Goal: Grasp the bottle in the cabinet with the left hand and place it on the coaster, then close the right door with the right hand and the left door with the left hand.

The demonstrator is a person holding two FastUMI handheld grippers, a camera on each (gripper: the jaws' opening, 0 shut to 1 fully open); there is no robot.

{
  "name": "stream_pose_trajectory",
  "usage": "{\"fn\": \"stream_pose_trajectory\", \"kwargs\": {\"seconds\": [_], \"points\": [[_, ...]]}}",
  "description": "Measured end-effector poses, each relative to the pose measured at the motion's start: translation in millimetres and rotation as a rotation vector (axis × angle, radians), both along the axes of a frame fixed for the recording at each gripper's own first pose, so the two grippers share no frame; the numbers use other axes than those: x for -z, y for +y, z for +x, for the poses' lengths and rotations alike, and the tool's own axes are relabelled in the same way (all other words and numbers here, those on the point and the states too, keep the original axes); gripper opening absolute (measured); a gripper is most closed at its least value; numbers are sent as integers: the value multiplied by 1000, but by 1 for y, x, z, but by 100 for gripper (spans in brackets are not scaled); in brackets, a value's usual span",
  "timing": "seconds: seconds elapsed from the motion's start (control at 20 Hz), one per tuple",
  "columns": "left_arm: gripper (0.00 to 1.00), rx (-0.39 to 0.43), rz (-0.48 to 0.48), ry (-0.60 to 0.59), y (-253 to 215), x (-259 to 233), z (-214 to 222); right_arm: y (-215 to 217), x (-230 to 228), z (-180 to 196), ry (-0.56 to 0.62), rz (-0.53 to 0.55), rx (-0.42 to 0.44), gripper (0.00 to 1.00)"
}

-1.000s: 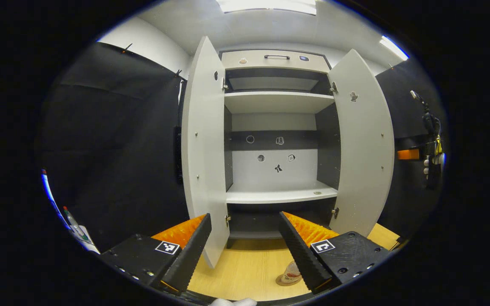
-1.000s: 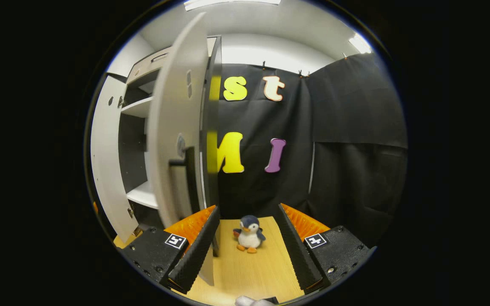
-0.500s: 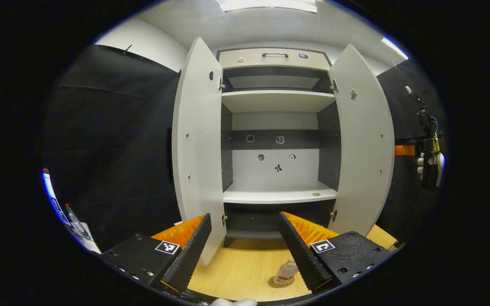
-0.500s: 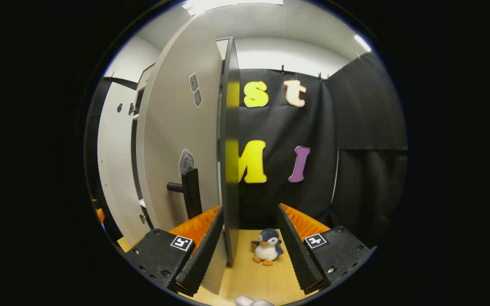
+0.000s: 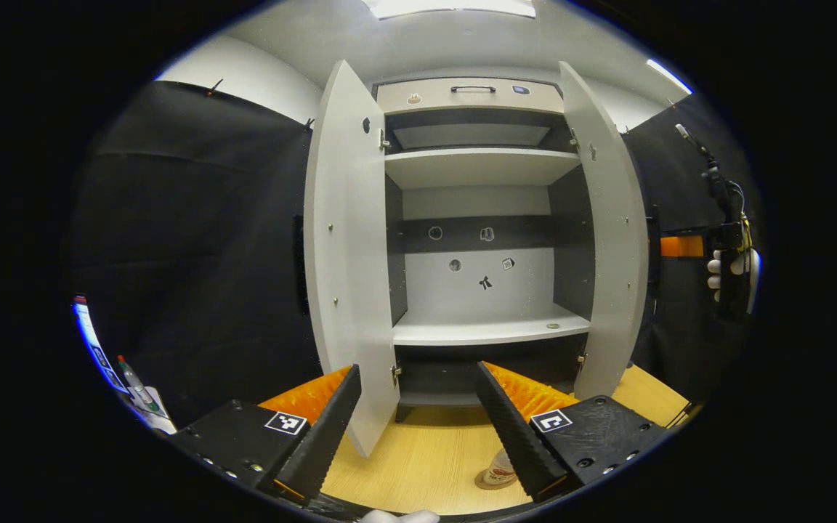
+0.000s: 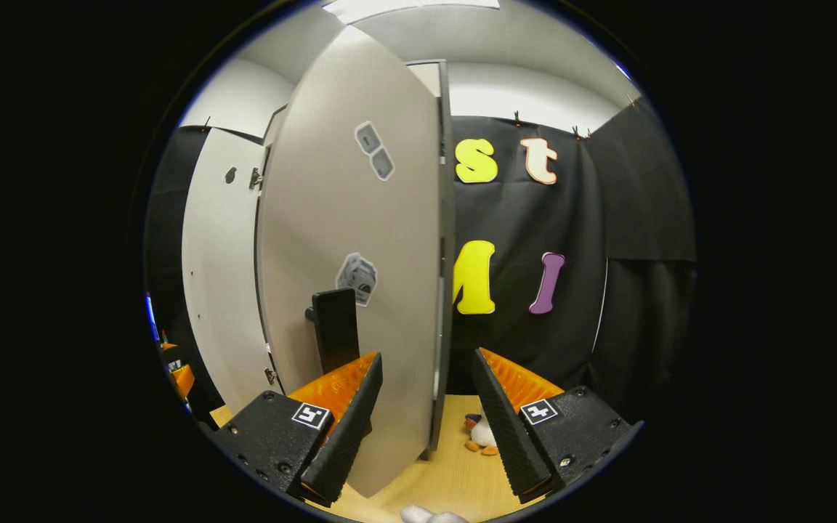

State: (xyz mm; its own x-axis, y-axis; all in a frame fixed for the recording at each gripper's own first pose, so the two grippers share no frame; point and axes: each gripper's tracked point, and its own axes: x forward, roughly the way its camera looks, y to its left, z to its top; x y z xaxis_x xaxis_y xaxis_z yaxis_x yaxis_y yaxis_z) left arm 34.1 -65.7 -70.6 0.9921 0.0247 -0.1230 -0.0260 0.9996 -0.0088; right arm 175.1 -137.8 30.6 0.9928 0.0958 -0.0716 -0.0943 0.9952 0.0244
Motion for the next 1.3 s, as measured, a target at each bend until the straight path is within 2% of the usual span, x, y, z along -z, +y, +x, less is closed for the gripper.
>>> {"fn": "stream_pose_trajectory", "kwargs": {"seconds": [0.25,0.4,0.8,1.3], "points": [[96,11,12,8,9,-1,-5,50,7,13,6,-4,-88,78],[96,7,17,3,19,-3,-9,50,-1,7,-29,-19,-49,82],[96,29,11,8,37,3,-10,44,-8,-34,-47,-36,16,82],[96,92,11,-1,59,5,-4,44,31,-99,17,-4,102,82]]}}
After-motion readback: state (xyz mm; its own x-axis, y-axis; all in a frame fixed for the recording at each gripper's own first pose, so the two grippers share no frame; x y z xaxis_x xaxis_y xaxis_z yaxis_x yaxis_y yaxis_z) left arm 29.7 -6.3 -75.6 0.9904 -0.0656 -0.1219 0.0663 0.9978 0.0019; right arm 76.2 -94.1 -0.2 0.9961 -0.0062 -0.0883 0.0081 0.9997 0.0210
